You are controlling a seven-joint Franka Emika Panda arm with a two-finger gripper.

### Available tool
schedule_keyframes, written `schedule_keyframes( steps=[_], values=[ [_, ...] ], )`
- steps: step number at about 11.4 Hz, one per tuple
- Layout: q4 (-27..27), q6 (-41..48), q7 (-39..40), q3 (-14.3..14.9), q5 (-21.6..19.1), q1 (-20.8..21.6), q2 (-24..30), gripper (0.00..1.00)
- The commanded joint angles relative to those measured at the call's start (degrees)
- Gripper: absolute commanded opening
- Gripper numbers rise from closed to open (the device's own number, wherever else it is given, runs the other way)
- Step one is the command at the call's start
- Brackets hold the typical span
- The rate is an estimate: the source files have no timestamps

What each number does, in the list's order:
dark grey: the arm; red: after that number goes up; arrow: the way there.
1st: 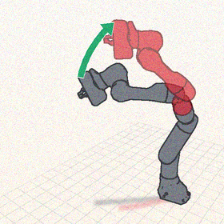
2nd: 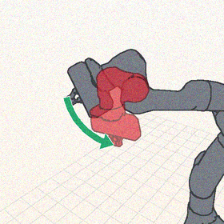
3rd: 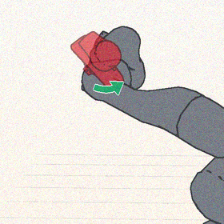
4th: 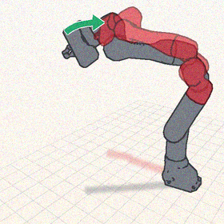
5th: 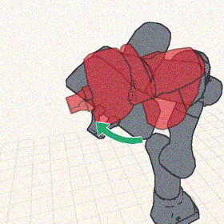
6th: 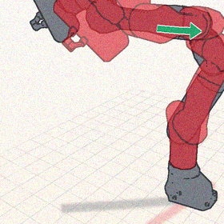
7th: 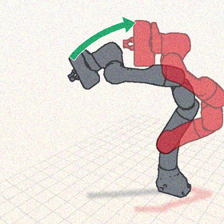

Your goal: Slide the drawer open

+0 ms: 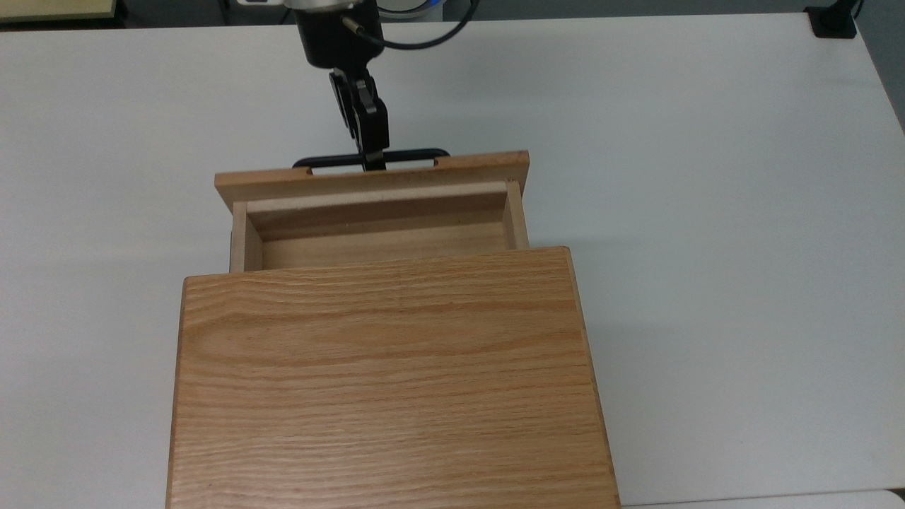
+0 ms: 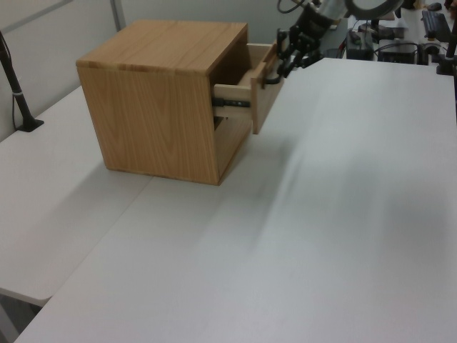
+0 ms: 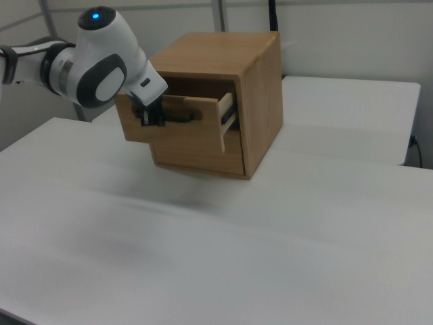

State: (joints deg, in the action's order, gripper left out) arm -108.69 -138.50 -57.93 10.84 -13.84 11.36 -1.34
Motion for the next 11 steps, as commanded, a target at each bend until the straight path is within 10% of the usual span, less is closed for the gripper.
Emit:
schedule_keyframes(
  steps=[1,8,9,10,11],
  values=[
    [-6.9,5.6,7.0,0.1,-3.4,-0.6,8.3,0.02],
    [-10.2,22.0,12.3,2.4,-3.4,-2.0,16.5,0.04],
    [-10.1,22.8,12.3,2.4,-3.4,-2.0,16.4,0.20],
    [-10.0,23.8,12.3,2.4,-3.4,-2.0,16.1,0.83],
    [-9.9,24.9,12.8,2.4,-3.3,-2.0,16.1,0.93]
  ],
)
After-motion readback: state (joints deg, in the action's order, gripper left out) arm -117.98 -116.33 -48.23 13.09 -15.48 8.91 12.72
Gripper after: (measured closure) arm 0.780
